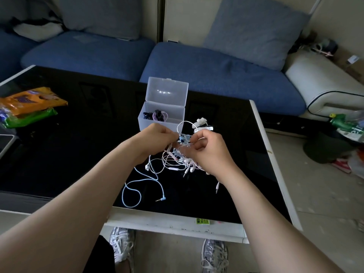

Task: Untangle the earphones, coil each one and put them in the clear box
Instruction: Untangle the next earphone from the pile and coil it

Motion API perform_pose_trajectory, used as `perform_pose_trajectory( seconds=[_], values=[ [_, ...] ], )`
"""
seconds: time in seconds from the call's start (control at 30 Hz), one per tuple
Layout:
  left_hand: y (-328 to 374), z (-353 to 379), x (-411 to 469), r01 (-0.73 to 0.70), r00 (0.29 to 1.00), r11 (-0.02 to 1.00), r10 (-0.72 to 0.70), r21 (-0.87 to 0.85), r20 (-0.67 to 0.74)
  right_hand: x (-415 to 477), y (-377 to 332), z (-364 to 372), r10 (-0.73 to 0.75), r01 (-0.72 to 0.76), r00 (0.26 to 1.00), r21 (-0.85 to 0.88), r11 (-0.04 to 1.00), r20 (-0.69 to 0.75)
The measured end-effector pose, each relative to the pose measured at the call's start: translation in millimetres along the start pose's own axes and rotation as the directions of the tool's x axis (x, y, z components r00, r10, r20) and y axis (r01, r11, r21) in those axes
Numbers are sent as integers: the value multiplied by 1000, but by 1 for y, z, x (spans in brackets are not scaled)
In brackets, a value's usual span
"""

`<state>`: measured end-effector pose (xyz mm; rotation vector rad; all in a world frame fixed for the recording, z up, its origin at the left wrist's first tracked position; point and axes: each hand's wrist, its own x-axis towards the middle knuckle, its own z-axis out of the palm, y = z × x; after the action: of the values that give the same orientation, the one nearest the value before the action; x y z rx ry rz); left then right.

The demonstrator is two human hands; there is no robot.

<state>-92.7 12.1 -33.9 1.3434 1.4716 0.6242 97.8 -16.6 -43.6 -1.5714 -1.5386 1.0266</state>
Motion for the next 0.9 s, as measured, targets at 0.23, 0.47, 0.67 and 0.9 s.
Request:
perform_pose_trajectory(
  seconds=[0.23, 0.47, 0.67, 0.9],
  values=[
    [0, 4, -6, -51, 993, 931, 87, 361, -84, 1, -3, -10, -152, 139, 982, -116, 983, -112],
    [1, 2, -7, -262, 959, 830, 281, 493, 37, -10, -16, -9, -313, 287, 950, -437, 852, 13],
    [1, 8, -11, -311, 949, 802, 295, 510, 116, -7, -12, -13, -330, 256, 944, -577, 776, -26],
    [5, 17, -10, -500, 863, 780, 483, 377, 146, -5, -10, -10, -521, 454, 852, -425, 783, -52]
  ],
)
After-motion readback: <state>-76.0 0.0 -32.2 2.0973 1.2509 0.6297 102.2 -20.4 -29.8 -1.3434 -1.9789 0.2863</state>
